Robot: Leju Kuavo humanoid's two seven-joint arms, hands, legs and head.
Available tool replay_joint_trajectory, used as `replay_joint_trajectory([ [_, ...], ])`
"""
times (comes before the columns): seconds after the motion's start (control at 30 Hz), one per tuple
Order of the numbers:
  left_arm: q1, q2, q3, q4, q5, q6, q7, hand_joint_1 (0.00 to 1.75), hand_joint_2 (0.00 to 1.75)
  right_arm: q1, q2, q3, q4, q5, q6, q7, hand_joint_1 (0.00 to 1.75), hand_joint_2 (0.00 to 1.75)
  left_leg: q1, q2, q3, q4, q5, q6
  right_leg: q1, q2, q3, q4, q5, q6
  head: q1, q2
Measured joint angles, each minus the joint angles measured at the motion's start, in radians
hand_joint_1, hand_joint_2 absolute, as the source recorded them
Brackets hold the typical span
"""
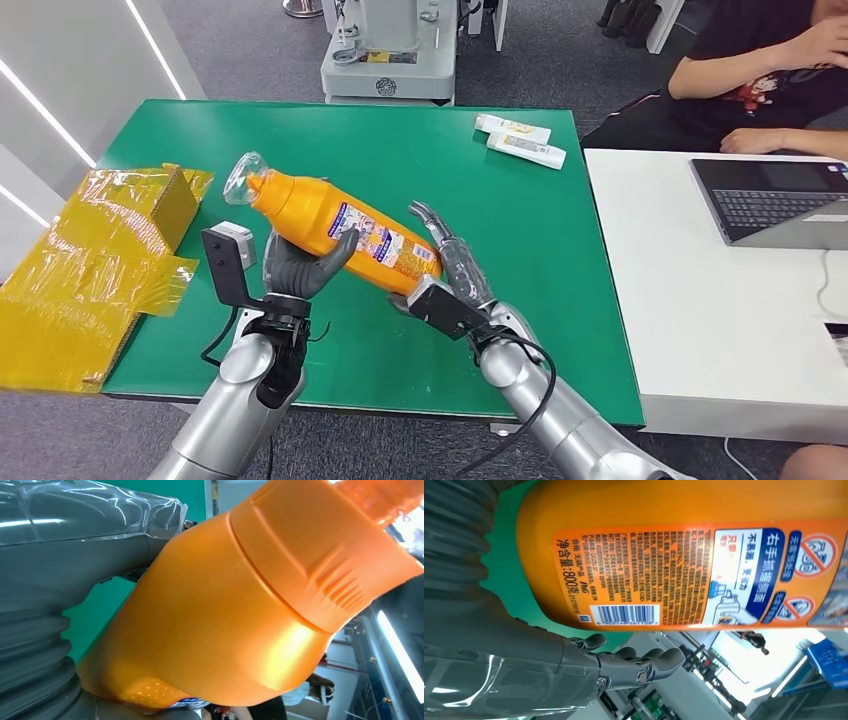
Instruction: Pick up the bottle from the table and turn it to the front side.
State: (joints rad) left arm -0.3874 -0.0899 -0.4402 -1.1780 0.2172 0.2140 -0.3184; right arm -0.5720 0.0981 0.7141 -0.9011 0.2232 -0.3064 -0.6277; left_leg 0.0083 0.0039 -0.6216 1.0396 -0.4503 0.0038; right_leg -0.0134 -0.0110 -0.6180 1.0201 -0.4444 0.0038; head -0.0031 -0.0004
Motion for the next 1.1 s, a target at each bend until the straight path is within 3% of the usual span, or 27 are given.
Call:
replay_joint_trajectory([
  [0.33, 0.001, 0.000, 0.001, 0.000, 0.004, 0.012, -0.002, 1.75, 1.75, 0.045, -0.029, 0.000, -0.119, 0.012, -0.043, 0.026, 0.00, 1.75, 0.000, 0.000, 0.000, 0.000, 0.000, 0.000, 0.000, 0.000, 0.000, 0.000, 0.000, 0.000, 0.000, 0.000],
  [0.8, 0.040, 0.016, 0.047, -0.005, -0.022, 0.063, 0.000, 1.75, 1.75, 0.230, -0.047, -0.039, -0.530, 0.010, -0.157, 0.202, 0.00, 1.75, 0.000, 0.000, 0.000, 0.000, -0.001, -0.001, 0.000, 0.000, -0.001, 0.000, -0.001, -0.001, 0.000, 0.000],
  [1.1, 0.047, 0.019, 0.079, -0.034, -0.070, 0.076, 0.012, 1.75, 1.75, 0.351, -0.066, -0.101, -0.714, 0.055, -0.174, 0.212, 0.00, 1.75, 0.000, 0.001, 0.000, 0.000, -0.001, -0.001, 0.000, 0.000, -0.001, 0.000, -0.001, -0.001, 0.000, 0.000],
])
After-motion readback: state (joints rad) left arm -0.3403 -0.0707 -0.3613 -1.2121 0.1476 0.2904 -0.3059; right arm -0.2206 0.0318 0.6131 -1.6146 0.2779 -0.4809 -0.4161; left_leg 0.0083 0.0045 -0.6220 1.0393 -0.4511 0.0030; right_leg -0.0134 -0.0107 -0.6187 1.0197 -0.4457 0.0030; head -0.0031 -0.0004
